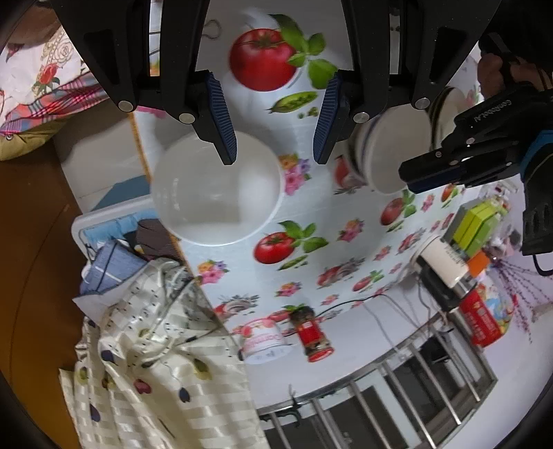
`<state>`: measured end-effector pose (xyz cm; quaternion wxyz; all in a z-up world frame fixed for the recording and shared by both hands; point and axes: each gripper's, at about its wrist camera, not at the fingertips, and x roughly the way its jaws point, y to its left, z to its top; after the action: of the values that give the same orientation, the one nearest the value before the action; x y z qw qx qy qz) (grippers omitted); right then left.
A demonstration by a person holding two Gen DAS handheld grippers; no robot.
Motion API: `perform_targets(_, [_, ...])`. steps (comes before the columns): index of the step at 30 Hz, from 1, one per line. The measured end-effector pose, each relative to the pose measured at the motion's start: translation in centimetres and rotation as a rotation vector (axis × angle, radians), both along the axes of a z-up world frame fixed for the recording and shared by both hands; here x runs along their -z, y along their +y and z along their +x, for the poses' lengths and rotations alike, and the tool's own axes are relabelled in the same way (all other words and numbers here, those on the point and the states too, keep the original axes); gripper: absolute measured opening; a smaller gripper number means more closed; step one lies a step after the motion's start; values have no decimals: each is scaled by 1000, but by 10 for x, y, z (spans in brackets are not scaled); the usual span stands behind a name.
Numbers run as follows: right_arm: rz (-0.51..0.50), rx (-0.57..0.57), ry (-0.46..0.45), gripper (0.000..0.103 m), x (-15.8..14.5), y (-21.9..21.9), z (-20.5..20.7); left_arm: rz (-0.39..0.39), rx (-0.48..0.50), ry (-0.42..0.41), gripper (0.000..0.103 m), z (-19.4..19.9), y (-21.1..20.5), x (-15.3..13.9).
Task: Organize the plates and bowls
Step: 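Move both grippers to the other stack of white bowls, then close both grippers on the white bowl rim and lift it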
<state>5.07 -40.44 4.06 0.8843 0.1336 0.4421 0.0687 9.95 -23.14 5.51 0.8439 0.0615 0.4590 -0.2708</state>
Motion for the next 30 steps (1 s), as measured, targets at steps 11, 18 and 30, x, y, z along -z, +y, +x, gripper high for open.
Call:
perform_targets(11, [-10,89,4,46,6,-34,3,-32,48,53,23,17,-35,6])
perform_targets(18, [-33,134,23,44,13,-51,9,-59,44,138,23,34,-55,20])
perform_targets(30, [-11,162,63,26,31,-68,21,-52,15,208,23,50,-71,39])
